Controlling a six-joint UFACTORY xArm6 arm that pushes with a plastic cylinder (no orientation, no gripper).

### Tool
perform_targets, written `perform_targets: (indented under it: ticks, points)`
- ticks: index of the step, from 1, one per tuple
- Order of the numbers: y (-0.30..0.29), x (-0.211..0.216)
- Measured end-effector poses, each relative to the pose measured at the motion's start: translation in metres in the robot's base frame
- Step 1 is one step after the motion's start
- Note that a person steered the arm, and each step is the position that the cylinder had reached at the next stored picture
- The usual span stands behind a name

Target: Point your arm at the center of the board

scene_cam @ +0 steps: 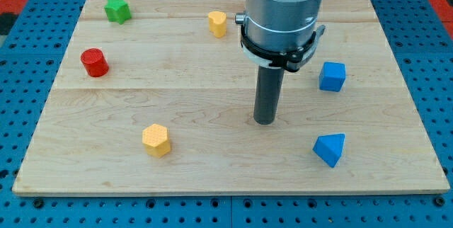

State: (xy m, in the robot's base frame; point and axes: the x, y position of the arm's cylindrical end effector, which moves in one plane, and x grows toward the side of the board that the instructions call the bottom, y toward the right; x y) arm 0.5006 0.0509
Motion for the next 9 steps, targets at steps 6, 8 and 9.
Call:
perform_targets:
  ticks: [6,8,9]
  points:
    - [-0.012,0.035]
    - [-0.034,0.044]
    - [-0.031,0.001]
